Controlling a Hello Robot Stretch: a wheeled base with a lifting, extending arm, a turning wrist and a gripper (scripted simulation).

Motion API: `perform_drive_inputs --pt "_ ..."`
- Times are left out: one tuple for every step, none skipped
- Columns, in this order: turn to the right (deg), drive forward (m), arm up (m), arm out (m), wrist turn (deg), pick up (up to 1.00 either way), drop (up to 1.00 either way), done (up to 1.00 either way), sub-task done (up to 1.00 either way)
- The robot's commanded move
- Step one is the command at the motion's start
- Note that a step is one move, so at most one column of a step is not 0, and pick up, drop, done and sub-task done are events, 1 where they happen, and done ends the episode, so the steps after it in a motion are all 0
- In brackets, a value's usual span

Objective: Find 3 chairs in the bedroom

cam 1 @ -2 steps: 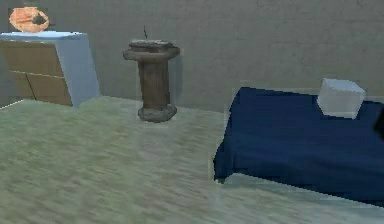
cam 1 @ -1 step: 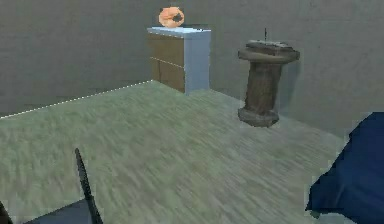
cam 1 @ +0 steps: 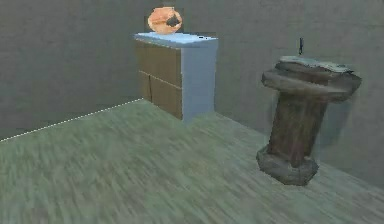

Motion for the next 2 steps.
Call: perform_drive_inputs --pt "-39.0 0.0 0.0 0.0 0.0 0.0 0.0 0.0 0.0" --pt "0.0 0.55 0.0 0.0 0.0 0.0 0.0 0.0 0.0"
